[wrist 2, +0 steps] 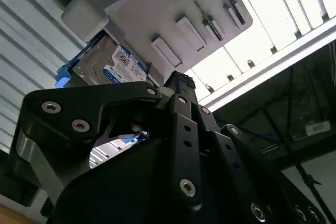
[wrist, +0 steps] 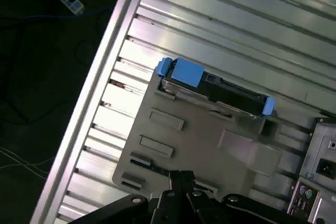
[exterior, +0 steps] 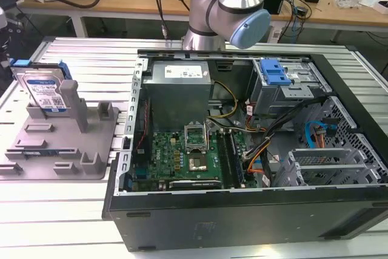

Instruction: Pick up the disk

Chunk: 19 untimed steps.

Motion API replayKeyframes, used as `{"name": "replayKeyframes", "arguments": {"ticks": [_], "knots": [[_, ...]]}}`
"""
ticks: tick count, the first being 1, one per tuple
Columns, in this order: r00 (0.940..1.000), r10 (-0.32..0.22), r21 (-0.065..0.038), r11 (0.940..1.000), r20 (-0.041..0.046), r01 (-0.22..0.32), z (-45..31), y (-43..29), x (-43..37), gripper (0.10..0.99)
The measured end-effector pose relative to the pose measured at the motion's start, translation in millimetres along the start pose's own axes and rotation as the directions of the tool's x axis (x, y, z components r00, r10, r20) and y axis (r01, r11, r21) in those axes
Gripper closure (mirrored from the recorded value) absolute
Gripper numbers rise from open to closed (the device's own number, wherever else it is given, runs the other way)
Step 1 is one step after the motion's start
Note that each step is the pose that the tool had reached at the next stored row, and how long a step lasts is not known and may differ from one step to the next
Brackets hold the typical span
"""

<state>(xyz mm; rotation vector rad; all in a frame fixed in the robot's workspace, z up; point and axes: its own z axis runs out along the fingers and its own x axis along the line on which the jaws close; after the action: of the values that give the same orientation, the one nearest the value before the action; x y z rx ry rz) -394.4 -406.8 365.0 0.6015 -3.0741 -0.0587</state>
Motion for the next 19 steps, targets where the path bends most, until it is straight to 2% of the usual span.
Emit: {"name": "replayKeyframes", "arguments": {"ticks": [3,7,9,11,12,14,15,19], "knots": [[0.9966,-0.082,0.000,0.9966,-0.0041,0.082,-0.1,-0.5,-1.1,0.980],[0.9893,-0.145,-0.001,0.9894,-0.0072,0.145,-0.1,-0.9,-2.1,0.980],[0.9807,-0.195,-0.002,0.9808,-0.0095,0.195,-0.1,-1.2,-2.9,0.973],[0.9704,-0.241,-0.002,0.9705,-0.0118,0.241,-0.1,-1.5,-3.6,0.851],[0.9627,-0.270,-0.003,0.9628,-0.0133,0.270,-0.1,-1.6,-4.0,0.729],[0.9495,-0.313,-0.004,0.9497,-0.0156,0.313,-0.1,-1.7,-4.2,0.612],[0.9459,-0.324,-0.004,0.9460,-0.0159,0.324,-0.1,-1.7,-4.2,0.545],[0.9364,-0.350,-0.004,0.9366,-0.0177,0.350,-0.1,-1.8,-4.3,0.545]]}}
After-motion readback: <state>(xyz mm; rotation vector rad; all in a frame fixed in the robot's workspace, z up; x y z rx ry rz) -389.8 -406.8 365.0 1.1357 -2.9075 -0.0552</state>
